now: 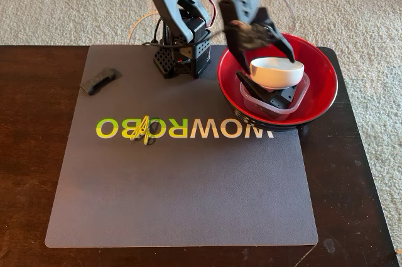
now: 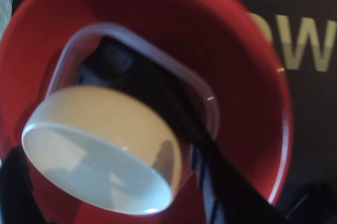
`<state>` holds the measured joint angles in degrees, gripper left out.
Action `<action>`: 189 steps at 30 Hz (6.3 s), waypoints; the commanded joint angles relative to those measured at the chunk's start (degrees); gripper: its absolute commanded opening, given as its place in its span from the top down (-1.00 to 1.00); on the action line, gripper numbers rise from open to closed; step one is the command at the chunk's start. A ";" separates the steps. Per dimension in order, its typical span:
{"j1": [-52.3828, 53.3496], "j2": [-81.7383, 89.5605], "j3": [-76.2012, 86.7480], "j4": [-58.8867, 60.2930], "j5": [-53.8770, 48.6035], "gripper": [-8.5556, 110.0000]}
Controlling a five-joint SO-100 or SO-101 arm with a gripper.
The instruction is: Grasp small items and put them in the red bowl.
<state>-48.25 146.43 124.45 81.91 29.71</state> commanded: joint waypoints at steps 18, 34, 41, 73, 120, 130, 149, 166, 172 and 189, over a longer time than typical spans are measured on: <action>99.40 -27.25 -7.56 -3.25 5.36 0.28; 132.19 -28.13 -2.37 -6.15 64.86 0.37; 133.15 -30.32 -3.78 -13.89 79.45 0.37; 128.67 -41.75 6.77 -31.73 97.91 0.47; 0.35 -15.64 3.52 -12.13 12.83 0.85; 1.58 -9.84 8.61 -13.36 15.03 0.02; 61.26 21.18 32.43 -8.79 39.55 0.01; 79.45 -5.71 19.51 -7.73 39.20 0.11; 80.68 -27.77 7.12 -8.88 42.80 0.13; 78.05 -55.81 -8.70 -16.26 57.30 0.24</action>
<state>31.90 93.08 119.71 65.92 87.36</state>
